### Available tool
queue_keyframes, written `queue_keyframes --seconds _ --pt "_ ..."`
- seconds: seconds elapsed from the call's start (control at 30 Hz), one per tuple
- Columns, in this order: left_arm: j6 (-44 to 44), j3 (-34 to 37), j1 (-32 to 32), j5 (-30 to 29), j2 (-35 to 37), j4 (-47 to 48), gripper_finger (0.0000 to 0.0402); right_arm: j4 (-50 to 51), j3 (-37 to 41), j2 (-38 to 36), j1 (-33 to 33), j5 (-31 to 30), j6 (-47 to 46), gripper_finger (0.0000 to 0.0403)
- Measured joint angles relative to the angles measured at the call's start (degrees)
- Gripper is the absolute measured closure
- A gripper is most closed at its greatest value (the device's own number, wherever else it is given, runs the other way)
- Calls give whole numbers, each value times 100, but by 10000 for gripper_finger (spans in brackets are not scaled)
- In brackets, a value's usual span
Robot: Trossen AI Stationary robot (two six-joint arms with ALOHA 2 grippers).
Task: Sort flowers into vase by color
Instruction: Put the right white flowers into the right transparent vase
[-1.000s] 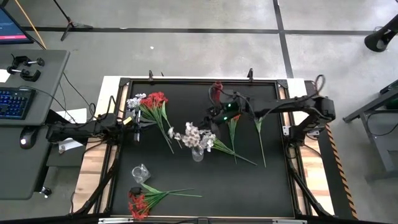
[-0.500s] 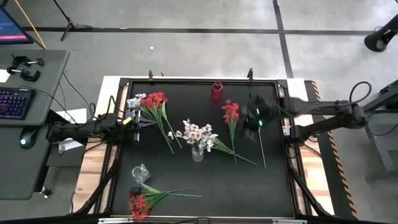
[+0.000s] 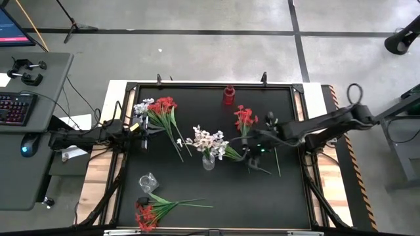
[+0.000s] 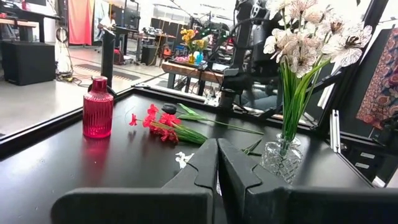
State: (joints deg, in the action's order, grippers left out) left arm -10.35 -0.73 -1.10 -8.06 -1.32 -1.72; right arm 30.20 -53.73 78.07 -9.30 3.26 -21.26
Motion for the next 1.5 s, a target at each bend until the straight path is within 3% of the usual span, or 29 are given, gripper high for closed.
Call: queue_keyframes --seconds 0.13,0.23,0.37,0.6,1.0,1.17,1.27,1.43,1.5 --pt "0 -1 0 -2 -2 0 402 375 -358 782 142 -634 844 99" --pt "0 0 -1 -2 -1 0 402 578 -389 1288 337 -460 869 69" --pt "0 -2 -2 -2 0 0 402 255 -275 1706 551 -7 887 62" --pt "0 0 0 -2 0 0 402 -481 -265 2014 680 -26 975 61" --pt "0 0 -1 -2 0 0 402 -462 -268 2318 660 -320 590 65" --pt "0 0 0 -2 0 0 402 -466 -268 2321 664 -457 299 120" --pt "0 0 -1 -2 0 0 402 -433 -268 2321 664 -473 208 198" --pt "0 0 0 -2 0 0 402 -209 -265 2188 697 -416 362 369" --pt "0 -1 -2 -1 -1 0 402 -175 -265 2028 754 -346 433 385"
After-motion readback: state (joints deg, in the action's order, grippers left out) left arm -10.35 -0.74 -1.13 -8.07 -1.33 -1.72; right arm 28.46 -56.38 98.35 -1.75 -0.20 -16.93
